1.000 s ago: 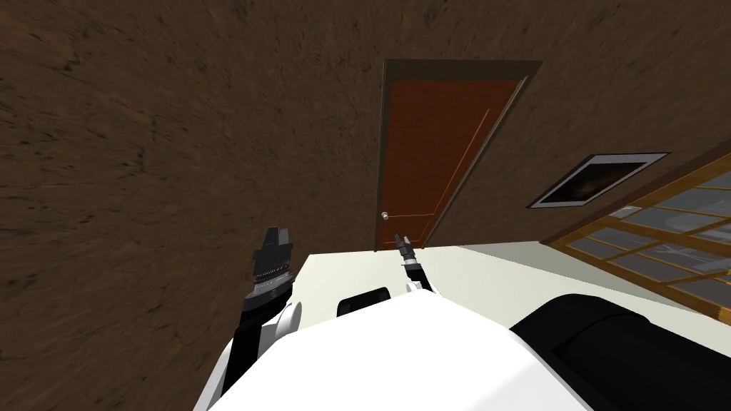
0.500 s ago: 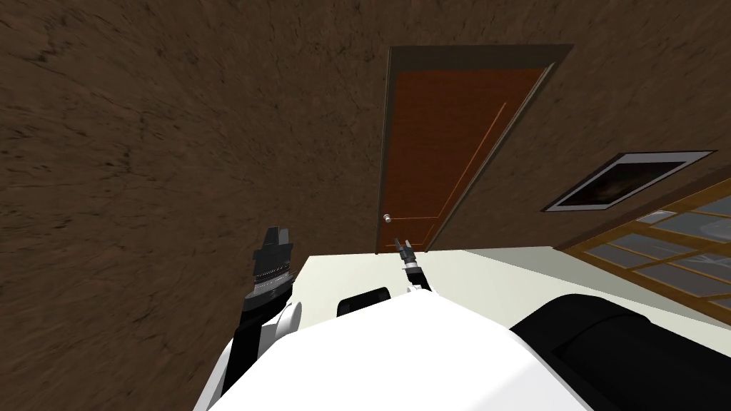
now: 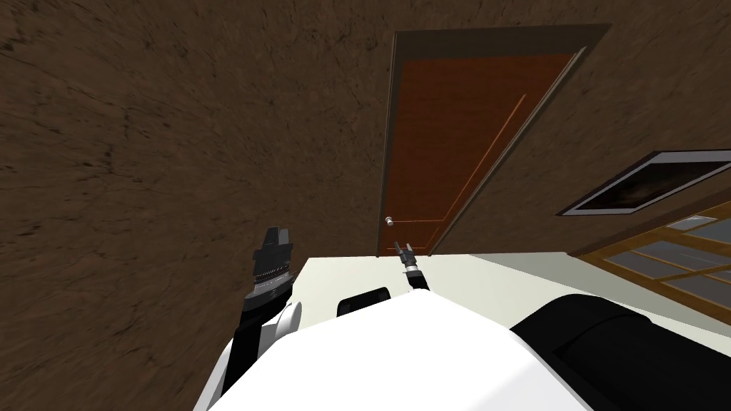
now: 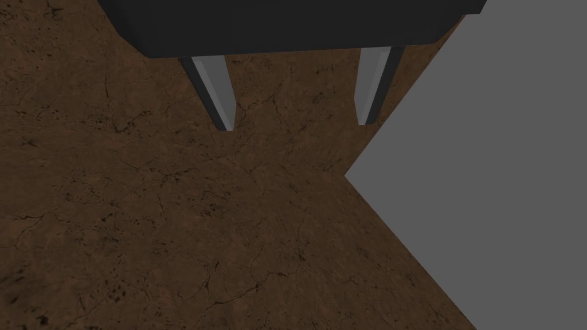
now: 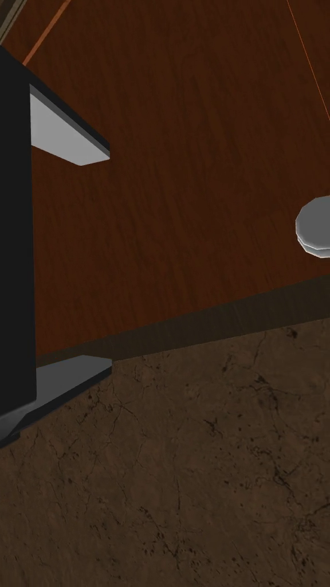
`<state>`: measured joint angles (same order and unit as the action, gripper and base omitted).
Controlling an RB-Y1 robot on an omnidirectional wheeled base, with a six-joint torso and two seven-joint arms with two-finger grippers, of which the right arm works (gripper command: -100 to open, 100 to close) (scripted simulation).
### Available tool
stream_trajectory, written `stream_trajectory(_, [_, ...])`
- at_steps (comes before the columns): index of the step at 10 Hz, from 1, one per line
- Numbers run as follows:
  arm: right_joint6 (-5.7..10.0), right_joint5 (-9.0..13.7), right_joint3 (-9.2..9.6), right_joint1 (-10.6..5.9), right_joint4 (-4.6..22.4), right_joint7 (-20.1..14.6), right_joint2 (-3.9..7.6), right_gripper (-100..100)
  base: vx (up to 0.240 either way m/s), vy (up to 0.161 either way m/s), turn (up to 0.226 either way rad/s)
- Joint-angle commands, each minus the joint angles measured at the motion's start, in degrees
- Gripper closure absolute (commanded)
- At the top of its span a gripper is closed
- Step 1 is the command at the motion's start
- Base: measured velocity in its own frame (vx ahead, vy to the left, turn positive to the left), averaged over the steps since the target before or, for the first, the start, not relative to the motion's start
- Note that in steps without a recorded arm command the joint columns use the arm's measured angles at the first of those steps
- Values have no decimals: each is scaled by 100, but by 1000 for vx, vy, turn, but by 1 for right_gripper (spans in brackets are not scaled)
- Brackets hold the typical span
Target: Pull the door open
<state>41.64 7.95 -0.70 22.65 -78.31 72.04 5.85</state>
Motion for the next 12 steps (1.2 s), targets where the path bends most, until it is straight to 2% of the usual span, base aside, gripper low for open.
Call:
stream_trajectory(1, [65, 11, -12, -19, 193, 209, 7, -100, 97, -28, 25])
stream_trajectory(7, [202, 43, -48, -68, 727, 848, 4, -100, 94, -20, 28])
stream_trajectory(12, [342, 75, -84, -118, 1268, 1497, -8, -100, 147, -42, 31])
